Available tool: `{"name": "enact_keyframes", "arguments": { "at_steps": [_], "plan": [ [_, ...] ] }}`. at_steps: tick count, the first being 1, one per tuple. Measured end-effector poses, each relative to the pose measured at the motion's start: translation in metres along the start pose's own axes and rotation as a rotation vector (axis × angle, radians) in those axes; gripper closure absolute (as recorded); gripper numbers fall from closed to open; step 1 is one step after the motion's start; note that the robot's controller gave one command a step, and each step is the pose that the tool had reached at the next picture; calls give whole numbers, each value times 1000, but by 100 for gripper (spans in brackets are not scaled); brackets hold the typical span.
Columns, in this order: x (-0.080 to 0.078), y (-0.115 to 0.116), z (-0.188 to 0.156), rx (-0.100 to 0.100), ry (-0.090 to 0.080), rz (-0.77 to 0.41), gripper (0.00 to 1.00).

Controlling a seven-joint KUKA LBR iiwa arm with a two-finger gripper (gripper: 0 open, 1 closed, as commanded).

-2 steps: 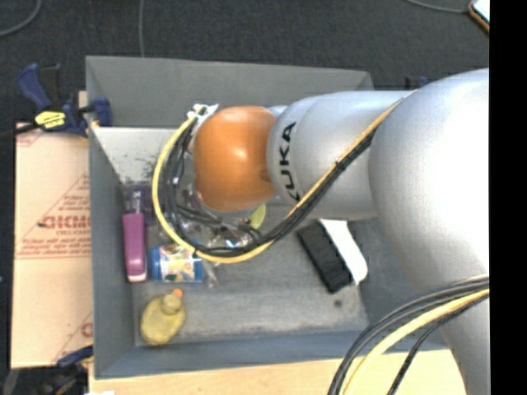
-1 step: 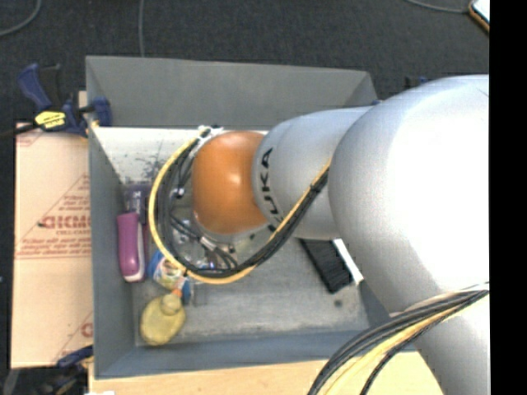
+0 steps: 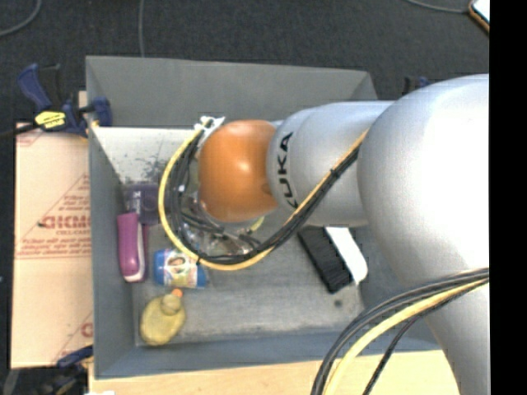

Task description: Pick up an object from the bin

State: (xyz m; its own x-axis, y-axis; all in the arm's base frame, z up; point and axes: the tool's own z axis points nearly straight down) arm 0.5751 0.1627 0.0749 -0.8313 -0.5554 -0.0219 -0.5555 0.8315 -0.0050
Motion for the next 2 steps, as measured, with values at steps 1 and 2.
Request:
{"name": "enact_keyframes", "arguments": {
  "at_steps": [1,2],
  "plan": [
    [0,0,0,0,0,1,100],
    [2,0,-17,-1,4,2,100]
  ]
}}
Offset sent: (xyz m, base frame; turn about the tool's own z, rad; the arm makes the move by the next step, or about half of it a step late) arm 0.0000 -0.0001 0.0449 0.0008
